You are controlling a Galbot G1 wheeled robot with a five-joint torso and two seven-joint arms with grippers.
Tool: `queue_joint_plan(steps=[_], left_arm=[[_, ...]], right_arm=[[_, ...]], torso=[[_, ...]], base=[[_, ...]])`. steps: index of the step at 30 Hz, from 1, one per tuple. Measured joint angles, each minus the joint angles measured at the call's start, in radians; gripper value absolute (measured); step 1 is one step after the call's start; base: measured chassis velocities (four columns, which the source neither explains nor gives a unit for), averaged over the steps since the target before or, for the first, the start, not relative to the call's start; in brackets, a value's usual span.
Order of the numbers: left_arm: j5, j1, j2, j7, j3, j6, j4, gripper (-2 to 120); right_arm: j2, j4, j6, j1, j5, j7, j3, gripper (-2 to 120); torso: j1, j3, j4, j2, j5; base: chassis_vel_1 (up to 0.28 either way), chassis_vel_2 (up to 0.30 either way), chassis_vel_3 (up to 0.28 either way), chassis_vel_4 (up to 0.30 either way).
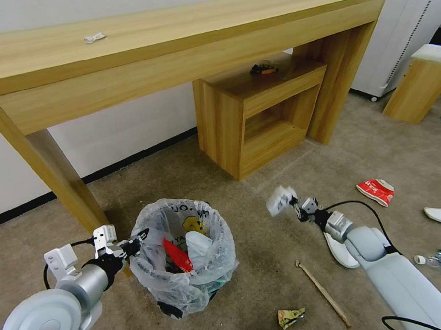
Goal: Pick up the trash bin and place the garbage on the floor into it.
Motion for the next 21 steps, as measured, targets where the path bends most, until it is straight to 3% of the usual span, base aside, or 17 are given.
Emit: queue_joint_plan(steps=[11,21], left_arm=[[0.008,-0.022,0.014,0.011,0.060,0.003,0.014,3],[0.008,-0.058,0.028,0.023,0.135,0.009,0.023,3]], right_arm=[[-0.006,0.135,0.048,0.031,0.216,0.005,-0.092,0],[0.000,0.216,0.043,0.105,0.274,0.022,-0.180,0]], torso=[[0.000,0.000,0.0000,0.000,0.0000],[0.000,0.000,-0.0001,0.000,-0.0001]], base=[[0.000,0.000,0.000,0.000],[0.000,0.000,0.000,0.000]])
